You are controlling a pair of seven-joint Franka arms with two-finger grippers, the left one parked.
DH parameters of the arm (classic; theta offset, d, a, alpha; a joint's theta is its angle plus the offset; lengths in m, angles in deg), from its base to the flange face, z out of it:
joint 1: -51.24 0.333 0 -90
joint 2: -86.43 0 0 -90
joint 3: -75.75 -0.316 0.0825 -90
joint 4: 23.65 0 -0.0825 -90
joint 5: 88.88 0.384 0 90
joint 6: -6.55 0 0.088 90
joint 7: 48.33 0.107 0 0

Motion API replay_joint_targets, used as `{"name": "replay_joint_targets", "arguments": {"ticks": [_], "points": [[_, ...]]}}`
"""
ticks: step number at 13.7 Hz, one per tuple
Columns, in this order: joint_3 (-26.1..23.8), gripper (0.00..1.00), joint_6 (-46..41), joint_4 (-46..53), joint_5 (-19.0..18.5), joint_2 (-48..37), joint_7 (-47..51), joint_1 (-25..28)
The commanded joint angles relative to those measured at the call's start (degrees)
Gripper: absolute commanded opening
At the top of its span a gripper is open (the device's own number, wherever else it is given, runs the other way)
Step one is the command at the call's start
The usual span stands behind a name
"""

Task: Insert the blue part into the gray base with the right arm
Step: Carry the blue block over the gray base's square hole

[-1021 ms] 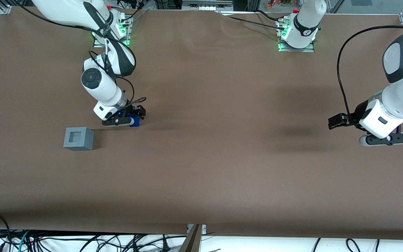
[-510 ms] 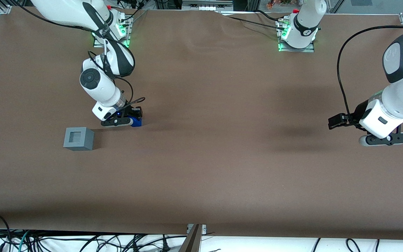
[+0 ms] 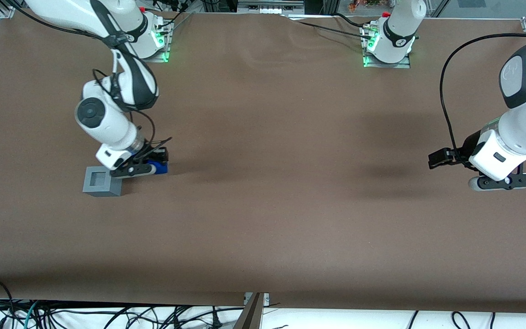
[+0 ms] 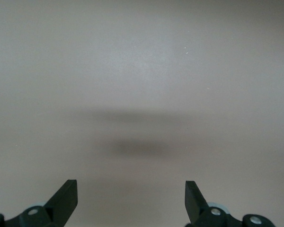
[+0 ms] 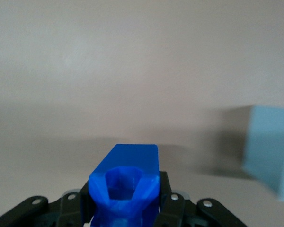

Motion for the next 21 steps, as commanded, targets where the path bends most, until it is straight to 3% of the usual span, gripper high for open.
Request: {"name": "replay_joint_targets", "arguments": {"ticks": [1,4,9,21], "points": [[1.5,0.28,-5.0,5.1,-0.1,0.2,-6.0,-2.5],[1.6,0.28,-5.4,5.7,-0.1,0.2,-13.8,-8.3],[1.6,0.28,-5.3,5.8,0.0,0.4,-17.4,-14.0],[1.6,0.28,-5.3,5.4,0.5,2.4,-16.6,-16.3]]}}
